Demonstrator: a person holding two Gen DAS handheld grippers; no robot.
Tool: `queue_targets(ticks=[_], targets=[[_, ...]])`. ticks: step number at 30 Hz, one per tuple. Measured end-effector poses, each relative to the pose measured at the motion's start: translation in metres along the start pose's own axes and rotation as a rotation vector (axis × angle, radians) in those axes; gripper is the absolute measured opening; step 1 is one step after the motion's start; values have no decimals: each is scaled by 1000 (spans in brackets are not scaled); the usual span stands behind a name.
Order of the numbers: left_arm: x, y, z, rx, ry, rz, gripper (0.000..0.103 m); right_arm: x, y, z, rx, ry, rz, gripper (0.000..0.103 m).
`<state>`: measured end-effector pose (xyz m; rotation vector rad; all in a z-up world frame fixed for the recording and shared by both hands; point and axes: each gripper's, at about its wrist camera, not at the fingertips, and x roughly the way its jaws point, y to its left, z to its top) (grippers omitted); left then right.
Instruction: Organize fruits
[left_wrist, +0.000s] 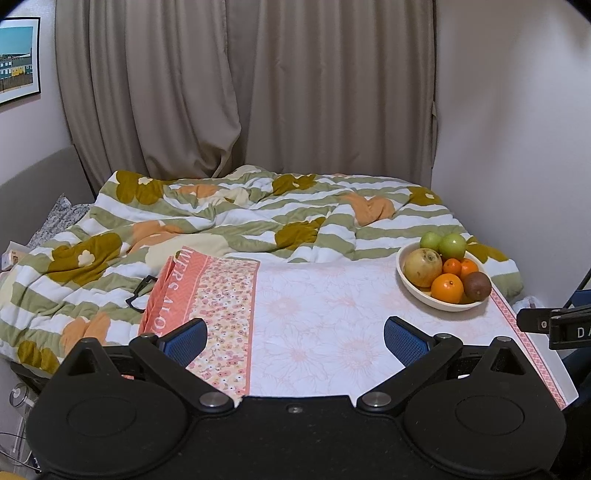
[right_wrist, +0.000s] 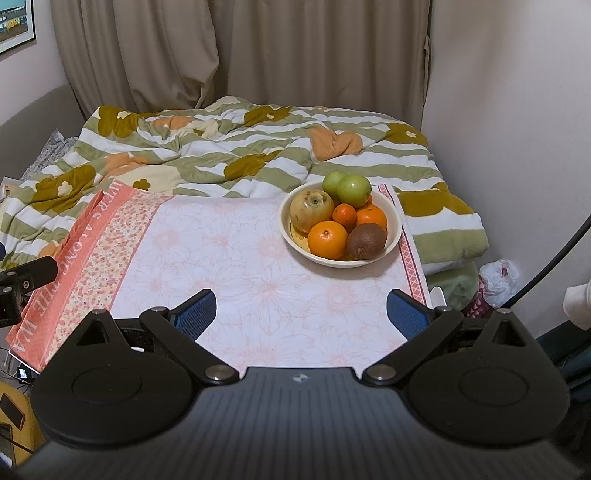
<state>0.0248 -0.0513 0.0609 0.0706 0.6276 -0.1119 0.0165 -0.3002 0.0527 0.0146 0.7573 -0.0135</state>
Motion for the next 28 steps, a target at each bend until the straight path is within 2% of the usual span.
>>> queue_targets(ticks=[28], targets=[[1,5,-1,-22,-32,-15,103,2,0,1,4,6,1,103]])
